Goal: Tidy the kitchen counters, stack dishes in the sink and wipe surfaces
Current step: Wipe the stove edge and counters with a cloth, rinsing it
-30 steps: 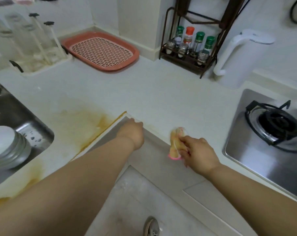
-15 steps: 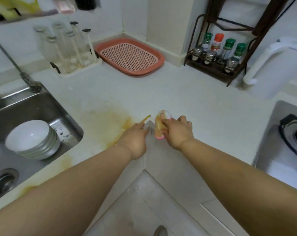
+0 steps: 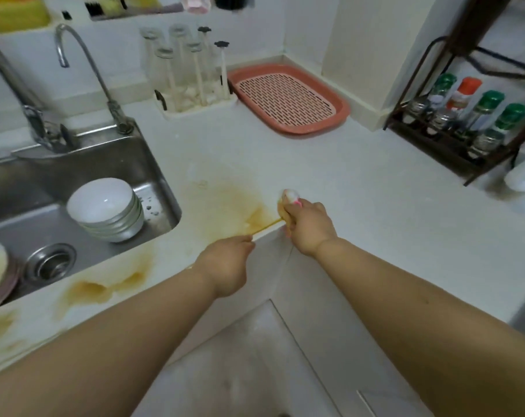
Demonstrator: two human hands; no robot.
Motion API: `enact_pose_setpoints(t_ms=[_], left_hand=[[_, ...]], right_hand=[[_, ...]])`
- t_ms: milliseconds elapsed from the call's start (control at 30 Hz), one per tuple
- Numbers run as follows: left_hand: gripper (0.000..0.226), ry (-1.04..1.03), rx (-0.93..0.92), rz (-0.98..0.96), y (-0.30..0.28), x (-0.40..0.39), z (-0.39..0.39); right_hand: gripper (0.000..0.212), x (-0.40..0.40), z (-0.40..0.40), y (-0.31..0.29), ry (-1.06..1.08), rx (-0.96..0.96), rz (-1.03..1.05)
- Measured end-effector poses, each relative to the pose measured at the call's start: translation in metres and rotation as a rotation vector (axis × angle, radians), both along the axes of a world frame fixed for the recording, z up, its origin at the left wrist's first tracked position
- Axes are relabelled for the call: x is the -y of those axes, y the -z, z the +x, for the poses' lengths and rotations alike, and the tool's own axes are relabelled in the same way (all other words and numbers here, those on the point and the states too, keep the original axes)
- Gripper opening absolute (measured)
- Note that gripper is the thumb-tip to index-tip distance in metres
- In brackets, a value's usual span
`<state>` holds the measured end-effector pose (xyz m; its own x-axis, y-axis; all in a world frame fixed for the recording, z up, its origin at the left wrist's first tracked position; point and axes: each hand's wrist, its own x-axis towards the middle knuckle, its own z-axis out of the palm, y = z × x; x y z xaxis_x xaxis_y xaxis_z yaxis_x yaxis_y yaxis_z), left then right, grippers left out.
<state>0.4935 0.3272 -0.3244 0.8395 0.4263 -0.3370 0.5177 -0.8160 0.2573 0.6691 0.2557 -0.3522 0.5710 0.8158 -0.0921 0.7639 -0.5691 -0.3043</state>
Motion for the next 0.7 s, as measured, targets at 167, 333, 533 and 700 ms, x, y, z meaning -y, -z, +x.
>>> enact_pose_setpoints(t_ms=[167, 333, 533, 700], left_hand=[[0.054, -0.111, -0.022, 0.023, -0.006, 0.008, 0.01], [0.059, -0.212, 0.012, 0.036, -0.004, 0.01, -0.017], [0.059, -0.359, 0.1, 0.038, 0.008, 0.013, -0.057], [0.066, -0.471, -0.067, 0.072, 0.004, -0.002, -0.09]], right_hand=[[0.044, -0.002, -0.025, 0.003, -0.433, 0.105, 0.044], [0.027, 0.001, 0.022, -0.013, -0.031, 0.125, -0.105], [0.023, -0.015, -0.091, -0.007, -0.423, 0.016, 0.005], [0.015, -0.015, -0.039, 0.005, -0.138, -0.062, 0.056]])
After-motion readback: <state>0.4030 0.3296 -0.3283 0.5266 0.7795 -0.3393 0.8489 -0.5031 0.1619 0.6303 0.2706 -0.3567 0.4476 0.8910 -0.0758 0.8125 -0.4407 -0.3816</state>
